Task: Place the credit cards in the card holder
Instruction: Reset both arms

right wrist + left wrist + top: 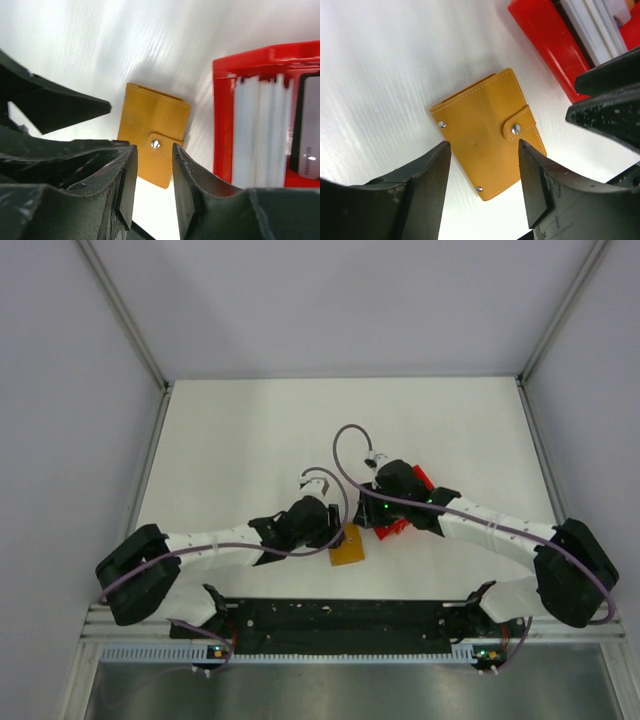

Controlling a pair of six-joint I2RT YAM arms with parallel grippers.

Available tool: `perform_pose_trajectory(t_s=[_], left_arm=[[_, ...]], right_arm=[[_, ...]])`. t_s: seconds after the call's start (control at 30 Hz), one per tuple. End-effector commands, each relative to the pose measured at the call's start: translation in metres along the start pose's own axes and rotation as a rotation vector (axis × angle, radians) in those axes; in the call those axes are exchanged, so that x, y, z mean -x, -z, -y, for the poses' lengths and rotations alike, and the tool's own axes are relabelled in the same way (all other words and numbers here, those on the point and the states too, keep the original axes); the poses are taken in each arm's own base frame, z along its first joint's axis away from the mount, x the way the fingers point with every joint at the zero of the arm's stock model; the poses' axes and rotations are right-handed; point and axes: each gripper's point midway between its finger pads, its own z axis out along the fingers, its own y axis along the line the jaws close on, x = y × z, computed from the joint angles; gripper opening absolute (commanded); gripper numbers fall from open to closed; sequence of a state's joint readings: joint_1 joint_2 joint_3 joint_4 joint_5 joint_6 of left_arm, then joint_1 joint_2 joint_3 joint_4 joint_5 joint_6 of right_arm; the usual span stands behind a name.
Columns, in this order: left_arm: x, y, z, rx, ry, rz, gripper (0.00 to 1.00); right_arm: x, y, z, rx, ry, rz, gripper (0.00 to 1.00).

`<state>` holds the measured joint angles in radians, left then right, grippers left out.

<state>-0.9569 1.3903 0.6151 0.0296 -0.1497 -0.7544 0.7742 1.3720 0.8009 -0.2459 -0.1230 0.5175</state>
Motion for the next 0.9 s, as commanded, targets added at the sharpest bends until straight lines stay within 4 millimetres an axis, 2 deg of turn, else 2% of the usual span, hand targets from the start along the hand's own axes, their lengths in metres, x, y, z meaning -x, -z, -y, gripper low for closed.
perform_pose_trajectory(t_s=[0.0,0.17,0.2,0.23,0.43,0.6,0.7,0.8,0.87], left_arm=[[0.019,0.015,-0.005,0.037,-0.011,0.071,0.65],[0.018,0.021,-0.011,0.059,0.000,0.076,0.78],[0.016,0.022,-0.012,0.060,0.003,0.073,0.82],[0.016,0.022,-0.013,0.064,0.005,0.075,0.94],[0.011,0.030,-0.023,0.091,0.021,0.071,0.97],[0.016,0.036,-0.035,0.132,0.042,0.105,0.98],[0.027,0.043,-0.051,0.183,0.080,0.140,0.98],[0.041,0.051,-0.072,0.205,0.155,0.185,0.98],[0.054,0.061,-0.082,0.200,0.201,0.237,0.98]], right_arm=[[-0.005,0.003,0.023,-0.038,-0.043,0.025,0.34],[-0.030,-0.004,0.038,-0.068,-0.052,-0.025,0.34],[-0.034,-0.005,0.042,-0.084,-0.048,-0.031,0.34],[-0.033,-0.006,0.047,-0.105,-0.049,-0.024,0.35],[-0.029,-0.003,0.083,-0.181,-0.087,-0.011,0.35],[-0.021,0.000,0.105,-0.204,-0.102,-0.003,0.35],[-0.015,0.001,0.104,-0.176,-0.084,0.008,0.36],[-0.006,0.006,0.087,-0.079,-0.036,0.042,0.41],[0.001,0.017,0.066,0.026,0.005,0.089,0.45]])
